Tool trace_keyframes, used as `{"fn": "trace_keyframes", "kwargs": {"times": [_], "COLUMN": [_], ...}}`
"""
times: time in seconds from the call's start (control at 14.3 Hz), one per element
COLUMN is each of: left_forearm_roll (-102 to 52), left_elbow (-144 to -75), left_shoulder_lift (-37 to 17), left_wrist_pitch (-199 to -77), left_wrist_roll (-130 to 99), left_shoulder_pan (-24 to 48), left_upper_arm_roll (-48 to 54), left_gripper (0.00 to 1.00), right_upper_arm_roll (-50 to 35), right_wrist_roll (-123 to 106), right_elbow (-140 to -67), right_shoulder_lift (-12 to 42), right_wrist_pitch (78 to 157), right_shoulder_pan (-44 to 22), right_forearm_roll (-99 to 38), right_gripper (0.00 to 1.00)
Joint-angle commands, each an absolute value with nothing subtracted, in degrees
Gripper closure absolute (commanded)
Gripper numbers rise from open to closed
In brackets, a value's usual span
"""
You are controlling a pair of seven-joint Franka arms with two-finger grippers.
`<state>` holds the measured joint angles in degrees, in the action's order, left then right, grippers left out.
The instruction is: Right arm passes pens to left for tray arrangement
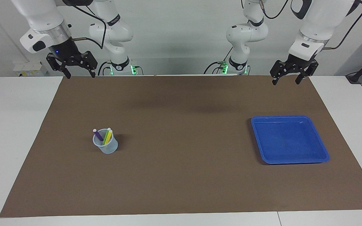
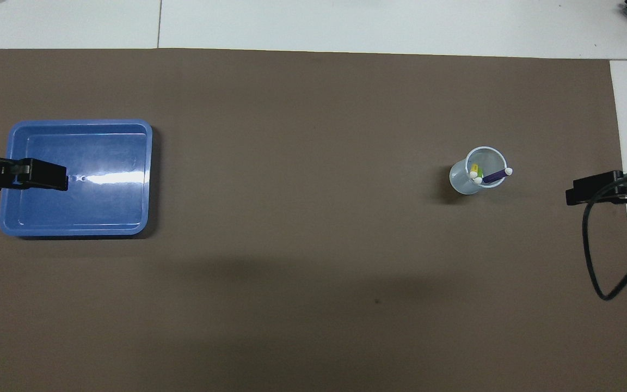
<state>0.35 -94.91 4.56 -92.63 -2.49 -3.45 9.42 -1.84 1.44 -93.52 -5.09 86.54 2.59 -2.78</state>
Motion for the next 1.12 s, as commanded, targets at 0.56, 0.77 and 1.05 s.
{"fn": "trace_keyframes", "kwargs": {"times": [0.56,0.77,1.05], "left_forearm_roll": [-0.35,-0.26,-0.35], "left_elbow": [-96.06,-96.06,-96.06], "left_shoulder_lift": [5.71,5.71,5.71], "left_wrist_pitch": [-92.37,-92.37,-92.37], "left_wrist_roll": [-2.9,-2.9,-2.9], "left_shoulder_pan": [-3.78,-3.78,-3.78], "left_upper_arm_roll": [9.4,9.4,9.4], "left_gripper": [0.0,0.0,0.0], "right_upper_arm_roll": [-2.11,-2.11,-2.11], "right_wrist_roll": [-3.78,-3.17,-3.43], "right_elbow": [-105.29,-107.22,-109.86], "right_shoulder_lift": [-8.53,-7.3,-3.27], "right_wrist_pitch": [97.2,103.25,110.63], "right_shoulder_pan": [5.01,4.4,6.41], "right_forearm_roll": [-2.29,-2.29,-2.29], "right_gripper": [0.01,0.0,0.0]}}
